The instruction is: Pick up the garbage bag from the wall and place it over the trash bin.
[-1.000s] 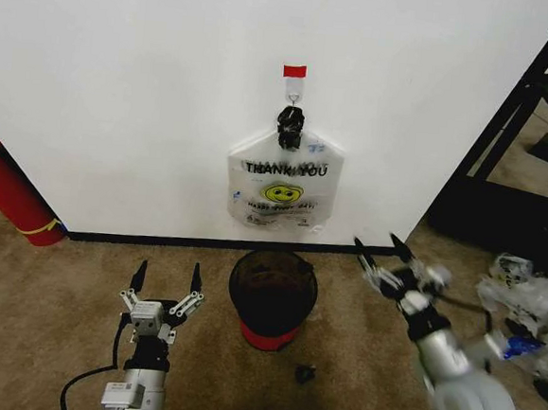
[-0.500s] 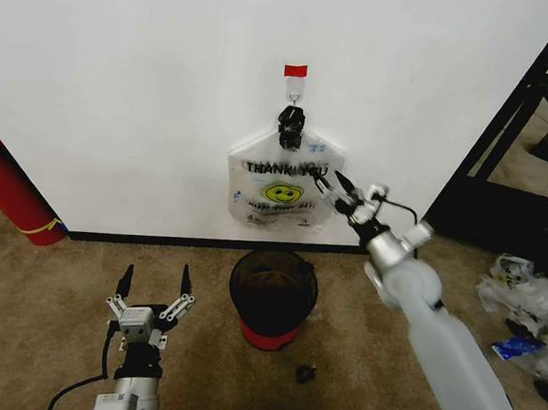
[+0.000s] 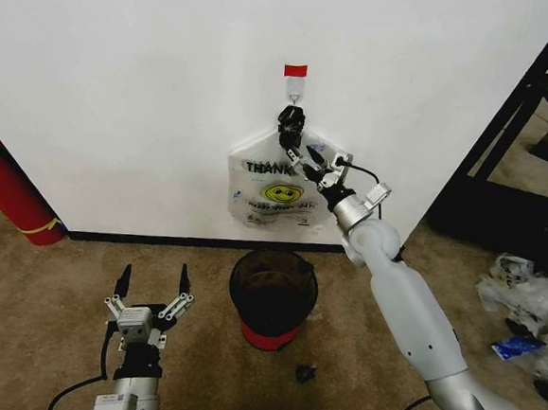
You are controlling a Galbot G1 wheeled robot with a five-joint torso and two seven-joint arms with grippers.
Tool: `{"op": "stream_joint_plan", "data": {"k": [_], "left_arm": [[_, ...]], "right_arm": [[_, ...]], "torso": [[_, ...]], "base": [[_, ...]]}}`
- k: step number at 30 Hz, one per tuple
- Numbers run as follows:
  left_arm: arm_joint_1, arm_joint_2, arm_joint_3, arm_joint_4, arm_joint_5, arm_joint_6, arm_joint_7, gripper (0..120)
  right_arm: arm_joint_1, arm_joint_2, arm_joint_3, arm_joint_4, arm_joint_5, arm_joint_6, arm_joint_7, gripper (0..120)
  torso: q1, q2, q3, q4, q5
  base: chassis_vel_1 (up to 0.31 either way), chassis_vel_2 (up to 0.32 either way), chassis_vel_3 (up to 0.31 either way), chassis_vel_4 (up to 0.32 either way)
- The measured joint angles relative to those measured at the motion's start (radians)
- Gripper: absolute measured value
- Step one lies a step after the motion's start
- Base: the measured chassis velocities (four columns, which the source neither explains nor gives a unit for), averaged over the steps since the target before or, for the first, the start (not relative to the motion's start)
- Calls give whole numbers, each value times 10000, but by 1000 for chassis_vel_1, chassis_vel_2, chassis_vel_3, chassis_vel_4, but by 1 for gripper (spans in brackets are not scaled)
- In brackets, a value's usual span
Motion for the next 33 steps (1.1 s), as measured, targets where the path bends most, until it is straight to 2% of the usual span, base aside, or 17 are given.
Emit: {"op": "stream_joint_plan", "data": {"k": [4,11,12,19,22,25,26,31,33], "left_arm": [[-29,-20,6,43,-8,0,-1,100],[-53,70,-38,110,6,-84,-1,100],[-53,70,-38,110,6,-84,-1,100],[-71,4,-32,103,1,-88,1,100],[-72,5,-24,104,1,-88,2,100],[-87,31,-17,116,7,-109,12,100],[-87,31,-17,116,7,-109,12,100],[-68,43,-15,96,24,-130,16,100],[-67,50,-10,92,25,-134,19,100]], "right_arm": [[86,51,-28,-125,65,-52,-25,98],[222,120,-155,-172,114,-159,57,71],[222,120,-155,-172,114,-159,57,71],[286,154,-165,-141,104,-191,184,41],[279,135,-196,-78,93,-175,243,34],[271,102,-275,-18,61,-155,326,19],[271,102,-275,-18,61,-155,326,19],[246,41,-236,-8,46,-123,352,0],[218,26,-233,24,37,-115,352,0]], "torso": [[0,0,0,0,1],[-1,0,-1,1,1],[-1,0,-1,1,1],[-1,0,0,0,2],[-1,0,-1,0,0],[-1,0,0,1,1],[-1,0,0,1,1],[-1,0,-1,1,1],[-1,0,0,0,2]], "base": [[0,0,0,0],[0,0,0,0],[0,0,0,0],[0,0,0,0],[0,0,0,0],[0,0,0,0],[0,0,0,0],[0,0,0,0],[0,0,0,0]]}}
